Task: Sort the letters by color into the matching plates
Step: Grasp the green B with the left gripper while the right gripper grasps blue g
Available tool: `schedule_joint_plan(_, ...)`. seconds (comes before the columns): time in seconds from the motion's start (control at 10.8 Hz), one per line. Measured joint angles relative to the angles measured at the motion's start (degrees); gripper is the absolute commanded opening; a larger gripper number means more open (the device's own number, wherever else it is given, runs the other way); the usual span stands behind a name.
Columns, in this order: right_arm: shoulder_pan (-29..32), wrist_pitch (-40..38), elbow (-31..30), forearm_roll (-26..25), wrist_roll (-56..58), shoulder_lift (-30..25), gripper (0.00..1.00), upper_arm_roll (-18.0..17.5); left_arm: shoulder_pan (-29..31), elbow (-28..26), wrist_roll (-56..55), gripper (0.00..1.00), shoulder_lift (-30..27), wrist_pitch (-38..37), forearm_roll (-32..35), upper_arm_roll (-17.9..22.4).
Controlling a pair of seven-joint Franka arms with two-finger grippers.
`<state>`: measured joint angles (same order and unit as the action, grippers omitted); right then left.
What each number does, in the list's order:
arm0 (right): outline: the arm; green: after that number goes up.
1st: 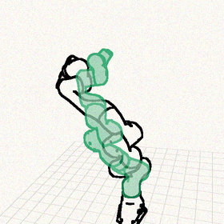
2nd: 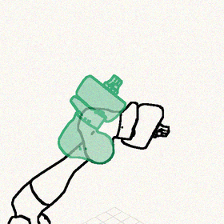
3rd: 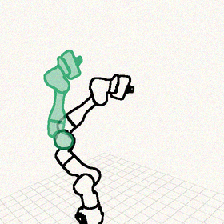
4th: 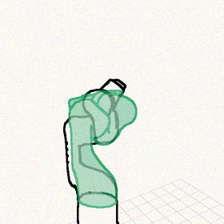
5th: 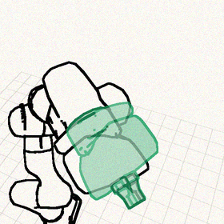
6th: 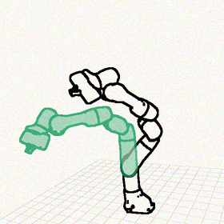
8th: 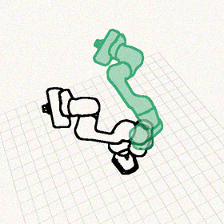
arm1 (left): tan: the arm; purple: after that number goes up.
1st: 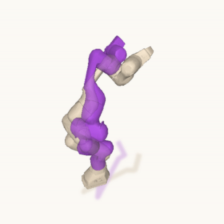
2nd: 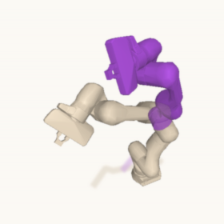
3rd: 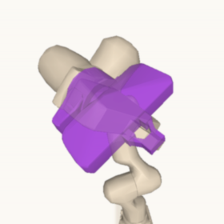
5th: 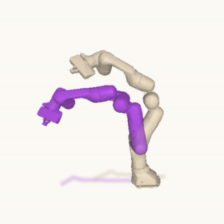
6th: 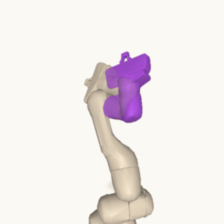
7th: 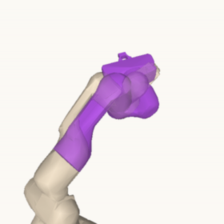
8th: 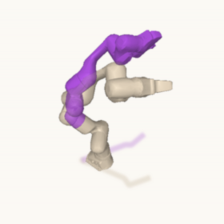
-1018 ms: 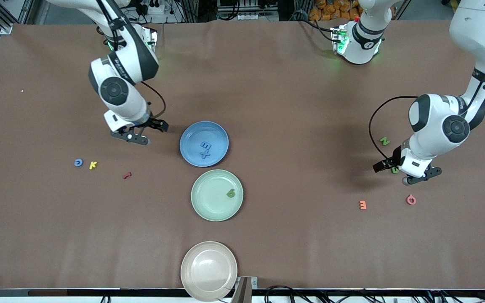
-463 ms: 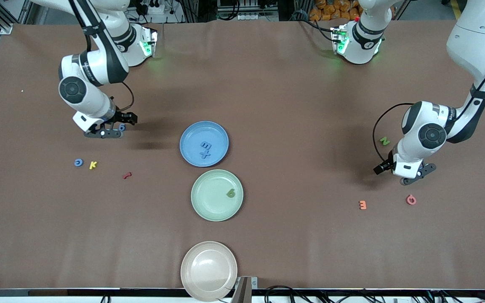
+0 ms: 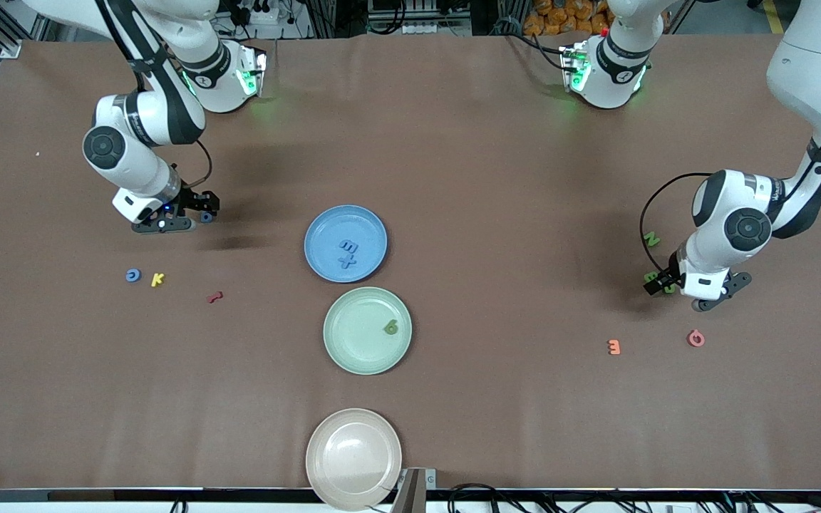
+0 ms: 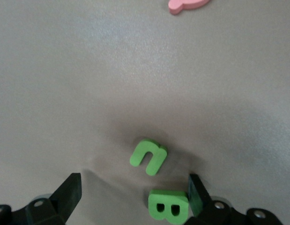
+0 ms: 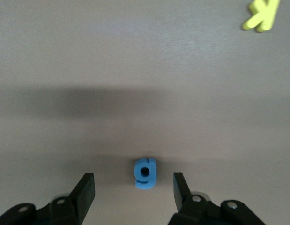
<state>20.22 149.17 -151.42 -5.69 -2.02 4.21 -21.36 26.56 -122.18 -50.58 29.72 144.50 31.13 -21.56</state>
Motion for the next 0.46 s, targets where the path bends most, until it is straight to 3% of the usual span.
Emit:
schedule_joint_plan(0.28,0.0,2.3,-0.1,0.0,2.6,4.0,0.73,0.8,8.6,-1.8,-0.3,1.00,0.1,0.0,0.0,-9.3)
schedule_joint_plan(0.46,0.0,2.8,-0.1,0.0,5.5,5.0,0.66,2.5,12.6,-2.5,-0.3,1.00,0.1,0.0,0.0,-13.2)
